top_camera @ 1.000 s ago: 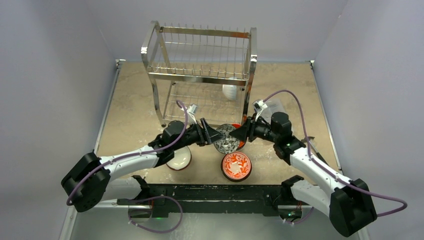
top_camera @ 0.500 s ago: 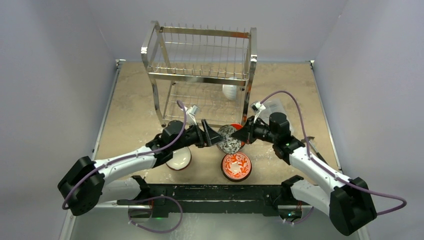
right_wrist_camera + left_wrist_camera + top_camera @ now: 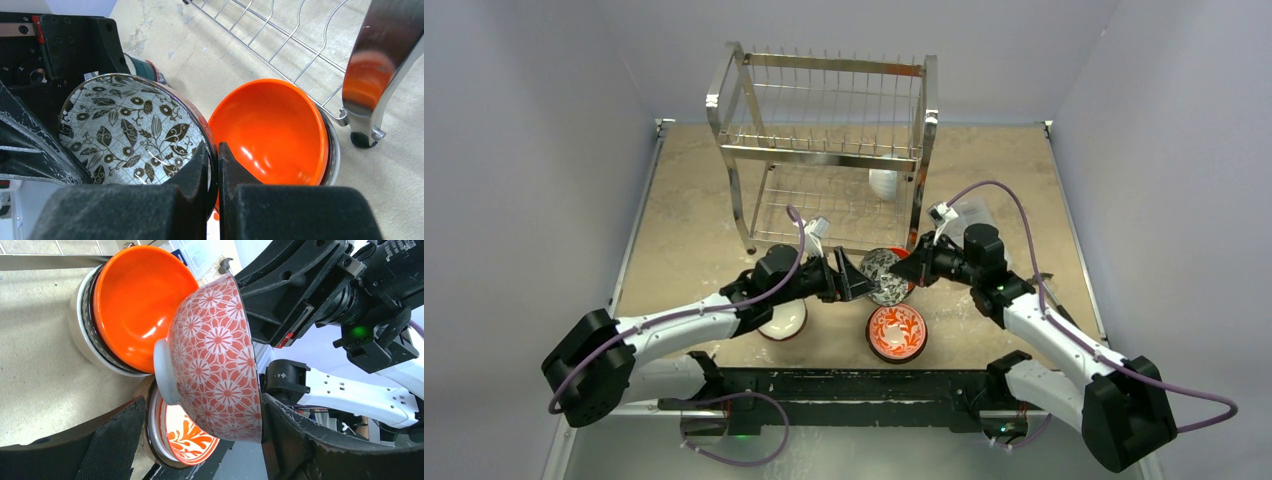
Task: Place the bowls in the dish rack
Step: Adjust the bowl.
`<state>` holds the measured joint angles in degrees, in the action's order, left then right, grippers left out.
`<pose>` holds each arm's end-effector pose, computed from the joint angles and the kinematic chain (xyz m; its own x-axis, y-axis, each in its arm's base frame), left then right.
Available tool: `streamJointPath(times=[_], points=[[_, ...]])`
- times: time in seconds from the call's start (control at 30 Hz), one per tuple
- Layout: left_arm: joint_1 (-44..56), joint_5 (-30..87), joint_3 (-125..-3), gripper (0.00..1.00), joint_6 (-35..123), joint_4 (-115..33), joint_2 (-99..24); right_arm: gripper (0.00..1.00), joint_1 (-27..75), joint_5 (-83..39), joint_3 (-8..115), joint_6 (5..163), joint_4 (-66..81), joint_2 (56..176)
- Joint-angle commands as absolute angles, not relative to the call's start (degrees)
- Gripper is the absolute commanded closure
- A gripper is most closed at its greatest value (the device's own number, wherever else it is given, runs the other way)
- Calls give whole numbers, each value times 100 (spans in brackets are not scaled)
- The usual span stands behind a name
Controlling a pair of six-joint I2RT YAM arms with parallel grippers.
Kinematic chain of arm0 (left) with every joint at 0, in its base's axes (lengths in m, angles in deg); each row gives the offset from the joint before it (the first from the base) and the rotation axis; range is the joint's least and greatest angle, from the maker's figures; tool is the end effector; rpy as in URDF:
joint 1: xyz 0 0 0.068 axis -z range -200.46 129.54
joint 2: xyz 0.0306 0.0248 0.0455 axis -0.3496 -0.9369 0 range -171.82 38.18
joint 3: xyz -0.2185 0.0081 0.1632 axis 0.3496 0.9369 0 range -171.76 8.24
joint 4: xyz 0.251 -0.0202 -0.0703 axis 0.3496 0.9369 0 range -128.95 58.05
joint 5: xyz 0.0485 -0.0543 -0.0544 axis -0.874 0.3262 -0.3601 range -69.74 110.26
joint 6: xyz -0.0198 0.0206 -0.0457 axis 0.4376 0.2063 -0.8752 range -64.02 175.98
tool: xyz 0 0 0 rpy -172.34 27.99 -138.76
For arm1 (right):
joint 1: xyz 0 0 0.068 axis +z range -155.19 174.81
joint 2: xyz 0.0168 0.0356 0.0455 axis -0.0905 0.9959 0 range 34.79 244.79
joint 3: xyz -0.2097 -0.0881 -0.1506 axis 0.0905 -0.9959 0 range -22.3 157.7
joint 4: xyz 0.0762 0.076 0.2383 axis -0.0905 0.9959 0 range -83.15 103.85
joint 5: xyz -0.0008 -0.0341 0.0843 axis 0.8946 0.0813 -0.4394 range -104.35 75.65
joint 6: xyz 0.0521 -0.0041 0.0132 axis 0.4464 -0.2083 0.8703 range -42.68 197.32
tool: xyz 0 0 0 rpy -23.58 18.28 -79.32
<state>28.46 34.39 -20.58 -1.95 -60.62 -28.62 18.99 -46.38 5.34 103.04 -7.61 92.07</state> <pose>0.1579 -0.1942 0.2222 -0.8479 -0.2779 -0.4515 0.3135 0.4240 -0.8497 0.1934 0.1076 0.2393 -0.5686 0.1478 -0.8092 -0.6299 0.5544 0.5439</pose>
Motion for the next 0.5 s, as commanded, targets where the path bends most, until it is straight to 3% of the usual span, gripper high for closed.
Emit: streamJointPath(times=[0.0,0.47], points=[[2950,3377,-2180,22,-197,-6491,-3043,100,1880,-4746,842,10412,-1039,9042],[3003,3476,-2265,31,-358,-7033,-3311,100,1880,-4801,802,10426,-1094,9078]])
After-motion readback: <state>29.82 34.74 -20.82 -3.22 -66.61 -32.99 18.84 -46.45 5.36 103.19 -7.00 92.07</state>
